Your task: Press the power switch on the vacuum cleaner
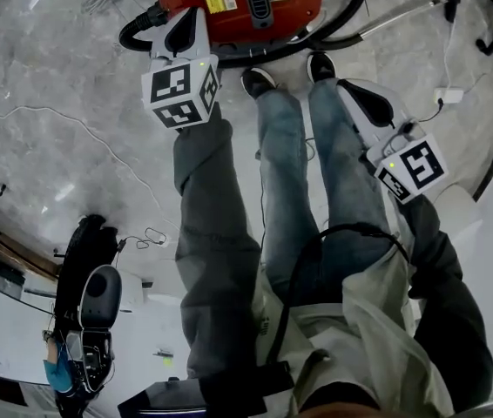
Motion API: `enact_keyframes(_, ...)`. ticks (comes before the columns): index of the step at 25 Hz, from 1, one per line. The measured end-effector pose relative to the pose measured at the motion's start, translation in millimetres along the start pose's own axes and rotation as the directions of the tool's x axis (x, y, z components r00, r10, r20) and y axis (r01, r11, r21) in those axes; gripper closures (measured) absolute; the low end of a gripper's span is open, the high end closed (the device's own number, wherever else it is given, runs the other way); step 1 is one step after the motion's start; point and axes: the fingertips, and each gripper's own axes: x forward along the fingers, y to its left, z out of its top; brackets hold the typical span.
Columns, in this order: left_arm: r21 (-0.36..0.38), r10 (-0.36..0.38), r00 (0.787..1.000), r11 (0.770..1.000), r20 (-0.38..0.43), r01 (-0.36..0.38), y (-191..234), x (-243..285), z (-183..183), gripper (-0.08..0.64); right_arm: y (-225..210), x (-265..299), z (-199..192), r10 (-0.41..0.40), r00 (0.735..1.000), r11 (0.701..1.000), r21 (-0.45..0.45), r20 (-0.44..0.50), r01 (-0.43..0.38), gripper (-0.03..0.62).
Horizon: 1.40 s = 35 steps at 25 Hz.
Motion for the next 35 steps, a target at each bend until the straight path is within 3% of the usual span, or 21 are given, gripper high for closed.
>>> enact_keyframes(5,-0.02,-0.004,1.0,1.0,-0.005,0.004,1,0,0,0.557,-6,6,20,-0.005,0.999,1.0,-0.006,0.039,0.005,0.591)
enact_keyframes(11,-0.085,0.014,0.997,0.996,0.076,-0.008,3,-2,2,0.557,-5,11,25,0.009,0.999,1.0,-0.002,0.05,-0.008,0.591)
enact_keyframes(14,-0.129,-0.014,0.995,0.991,0.1,0.026,-1,0,3,0.557,-4,9,21,0.013,0.999,1.0,0.005,0.04,-0.013,0.591)
enact_keyframes(17,-0.08,-0.031,0.997,0.996,0.076,0.037,-5,6,3,0.557,-7,7,15,0.008,0.999,1.0,0.011,0.032,-0.009,0.591)
enact_keyframes(20,-0.013,0.005,0.999,1.0,0.047,-0.005,-1,9,4,0.557,-12,2,13,0.001,1.0,1.0,0.022,0.031,-0.001,0.591)
enact_keyframes(24,-0.035,0.092,0.992,0.995,0.088,-0.089,13,6,19,0.557,-20,-4,11,-0.012,1.0,0.999,0.034,0.028,0.011,0.591)
enact_keyframes(31,0.027,0.113,0.993,0.993,0.044,-0.114,18,11,19,0.555,-15,-9,-2,0.002,1.0,0.996,0.092,0.007,-0.003,0.591)
enact_keyframes(35,0.059,0.105,0.994,0.993,-0.037,-0.102,38,18,23,0.555,-8,5,1,0.015,1.0,0.994,0.113,-0.019,-0.013,0.591)
